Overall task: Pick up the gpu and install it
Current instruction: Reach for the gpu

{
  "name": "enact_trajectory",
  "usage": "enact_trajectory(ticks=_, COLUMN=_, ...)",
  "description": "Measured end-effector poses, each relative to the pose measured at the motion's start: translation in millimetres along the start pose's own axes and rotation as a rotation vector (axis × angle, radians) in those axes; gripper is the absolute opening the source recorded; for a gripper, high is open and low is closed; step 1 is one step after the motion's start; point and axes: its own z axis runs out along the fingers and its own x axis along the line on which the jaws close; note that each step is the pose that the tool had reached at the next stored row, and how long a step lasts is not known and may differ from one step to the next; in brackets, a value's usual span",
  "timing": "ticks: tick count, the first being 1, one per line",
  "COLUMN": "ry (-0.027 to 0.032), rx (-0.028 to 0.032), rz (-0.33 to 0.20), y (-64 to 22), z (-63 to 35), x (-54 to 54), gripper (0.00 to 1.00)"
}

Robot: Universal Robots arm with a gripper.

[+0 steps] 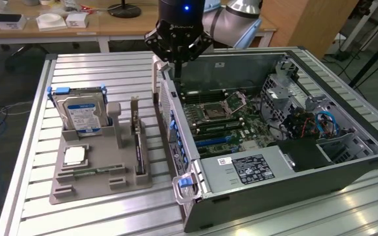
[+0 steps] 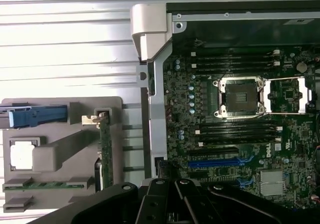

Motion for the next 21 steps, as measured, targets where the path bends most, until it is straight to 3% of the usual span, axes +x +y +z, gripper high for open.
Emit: enact_trajectory(ticks=21, ry=0.0000, rx=0.0000, rz=0.000, y=-3.0, z=1.7, x=39.3, gripper=0.11)
